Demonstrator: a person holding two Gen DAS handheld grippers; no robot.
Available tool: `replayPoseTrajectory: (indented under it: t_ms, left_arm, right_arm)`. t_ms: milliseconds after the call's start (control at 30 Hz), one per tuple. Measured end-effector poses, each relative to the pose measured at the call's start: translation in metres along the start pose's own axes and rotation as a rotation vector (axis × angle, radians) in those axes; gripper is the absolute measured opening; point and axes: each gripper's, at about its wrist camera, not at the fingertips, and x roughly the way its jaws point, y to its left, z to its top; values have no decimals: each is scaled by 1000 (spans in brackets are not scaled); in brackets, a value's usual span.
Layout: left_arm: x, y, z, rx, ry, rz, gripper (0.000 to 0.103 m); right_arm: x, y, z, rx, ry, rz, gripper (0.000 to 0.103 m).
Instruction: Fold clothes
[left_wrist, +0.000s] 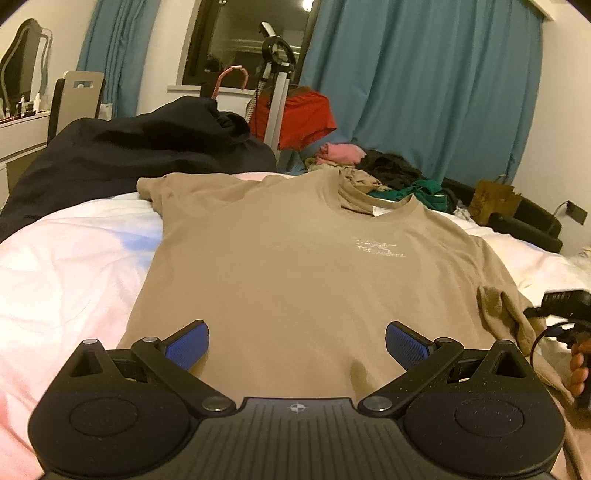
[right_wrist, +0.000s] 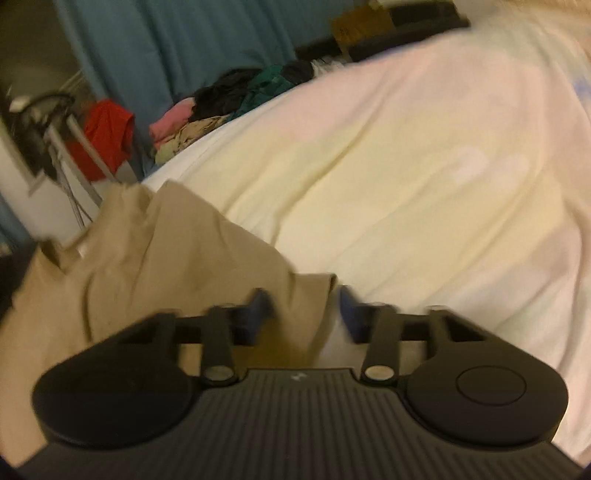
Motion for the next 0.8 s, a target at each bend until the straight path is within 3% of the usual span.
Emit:
replayPoseTrajectory:
  t_ms: [100, 233, 333, 533, 667, 800]
  left_arm:
    - [-2, -1, 0, 4, 2, 11, 103]
    - [-5, -4, -2, 28, -13, 8, 103]
    - [-3, -8, -3, 42, -4, 0, 103]
    - [8, -12, -5, 64, 15, 0, 103]
    - [14, -6, -6, 52, 26, -1, 103]
    - [25, -4, -7, 47, 40, 21, 103]
  right_arm:
    - [-12, 11, 2, -66, -87, 6, 6]
    - [-33, 23, 23, -146, -208, 23, 6]
    - [-38, 27, 58, -195, -276, 5, 6]
    - [0, 27, 149, -171, -293, -89, 6]
    - [44, 27, 174, -180, -259, -168, 5]
    - [56, 3, 168, -33, -253, -144, 9]
